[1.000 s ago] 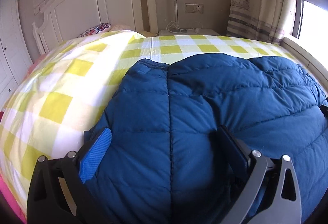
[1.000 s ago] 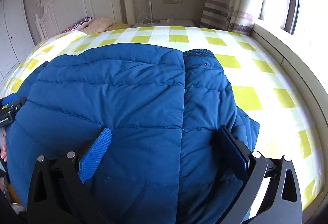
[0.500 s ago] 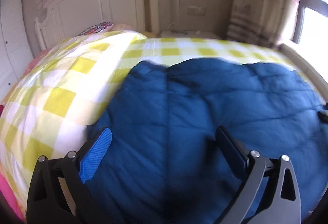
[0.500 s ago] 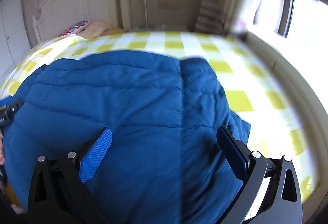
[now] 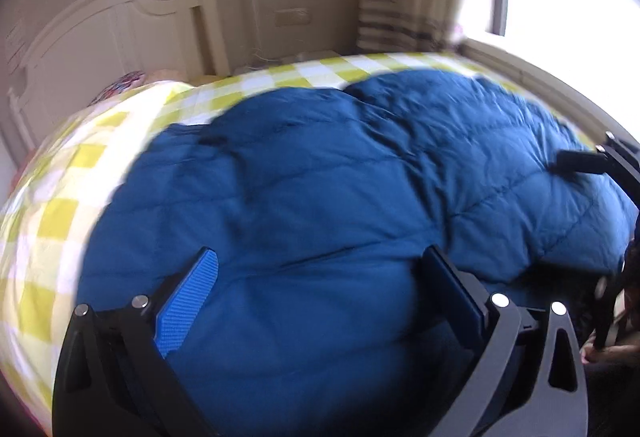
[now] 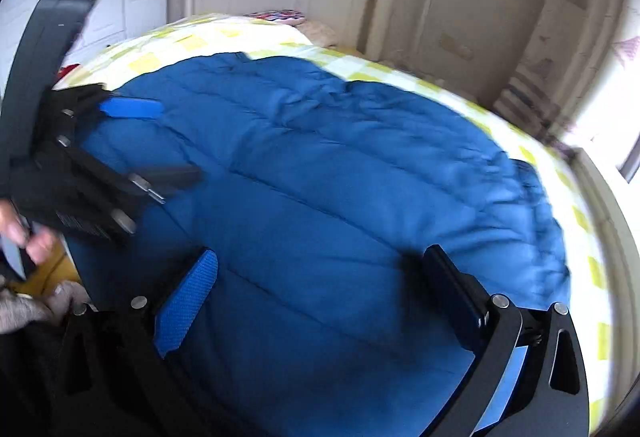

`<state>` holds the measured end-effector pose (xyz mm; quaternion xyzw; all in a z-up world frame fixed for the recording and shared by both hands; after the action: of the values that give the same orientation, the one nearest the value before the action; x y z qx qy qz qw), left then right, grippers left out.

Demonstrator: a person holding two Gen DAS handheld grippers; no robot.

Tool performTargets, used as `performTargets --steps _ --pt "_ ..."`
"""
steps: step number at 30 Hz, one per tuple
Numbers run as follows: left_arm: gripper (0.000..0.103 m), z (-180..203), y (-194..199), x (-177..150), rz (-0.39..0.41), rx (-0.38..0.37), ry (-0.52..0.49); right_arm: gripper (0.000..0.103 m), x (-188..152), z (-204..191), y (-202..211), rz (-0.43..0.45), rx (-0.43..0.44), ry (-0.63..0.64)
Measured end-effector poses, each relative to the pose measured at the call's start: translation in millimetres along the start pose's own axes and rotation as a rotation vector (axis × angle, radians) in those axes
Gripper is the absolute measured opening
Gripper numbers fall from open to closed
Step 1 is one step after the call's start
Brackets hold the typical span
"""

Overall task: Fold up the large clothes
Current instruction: 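Smooth the folded jacket flat with both grippers open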

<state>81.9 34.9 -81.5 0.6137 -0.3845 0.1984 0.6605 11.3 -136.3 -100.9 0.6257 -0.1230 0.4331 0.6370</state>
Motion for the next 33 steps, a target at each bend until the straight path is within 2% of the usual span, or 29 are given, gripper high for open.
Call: performTargets --steps 3,5,6,9,10,12,14,15,17,19,22,26,28,30,32,33 --pt "0.101 -36.0 16.2 -6.9 0.037 0.081 0.083 0.098 -21.1 37.5 18.6 0.018 -0.042 -0.097" --pt "0.101 -62.5 14.0 -18.6 0.007 0.161 0.114 0.098 -39.6 59.9 18.8 0.009 -0.037 -0.157" --pt "0.101 -70.7 10.8 -24.1 -0.003 0.164 0.123 0.098 -51.4 73.6 18.8 0.019 -0.009 -0.216" --pt "0.101 -86.7 6.9 -38.6 0.015 0.088 0.173 0.098 -71.5 89.4 15.8 0.055 0.046 -0.285" --pt "0.101 -85.3 6.0 -38.1 0.015 0.098 0.166 0.098 -71.6 88.6 14.6 0.052 0.041 -0.292" --pt "0.101 -79.3 3.5 -35.1 0.0 0.134 0.152 0.098 -61.9 80.5 17.7 0.005 -0.031 -0.273" --pt "0.101 -77.1 1.3 -33.6 -0.008 0.15 0.147 0.098 -52.5 72.0 31.7 0.022 -0.098 -0.242" --pt "0.101 -78.5 2.6 -35.6 -0.006 0.147 0.15 0.098 -46.9 64.2 42.6 0.069 -0.097 -0.214" --pt "0.101 -81.6 5.7 -38.6 -0.002 0.139 0.153 0.097 -43.8 57.2 49.5 0.092 -0.082 -0.199" --pt "0.101 -82.2 7.3 -41.3 0.001 0.139 0.154 0.098 -54.2 59.5 32.8 0.032 -0.082 -0.196" --pt "0.101 -81.7 8.2 -43.0 0.01 0.135 0.156 0.099 -75.3 82.2 17.5 0.036 0.055 -0.347" --pt "0.101 -83.9 10.0 -41.3 -0.006 0.13 0.162 0.098 -51.4 77.2 24.5 -0.047 -0.046 -0.284" --pt "0.101 -82.6 13.9 -34.2 -0.041 0.153 0.168 0.098 -37.2 75.9 34.7 -0.01 -0.112 -0.238" --pt "0.1 -75.5 20.8 -17.9 -0.05 0.153 0.145 0.098 -13.5 73.2 37.7 0.034 -0.095 -0.185" --pt "0.101 -62.0 31.2 8.5 0.01 0.137 0.09 0.098 9.1 74.3 29.2 0.059 -0.079 -0.163" --pt "0.101 -51.5 35.3 31.6 0.059 0.151 0.045 0.098 28.2 73.6 19.0 0.076 -0.073 -0.147"
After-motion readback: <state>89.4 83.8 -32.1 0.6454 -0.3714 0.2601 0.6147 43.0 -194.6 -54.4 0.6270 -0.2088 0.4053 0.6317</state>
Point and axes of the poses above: each gripper's, at about its wrist camera, not at the fingertips, and y roughly against the way its jaws point, z to its right, x to its top, the point moved 2 cm from there along -y, roughly the way its jaws point, and after that the axes turned 1 degree about y, right-handed, at the moved point
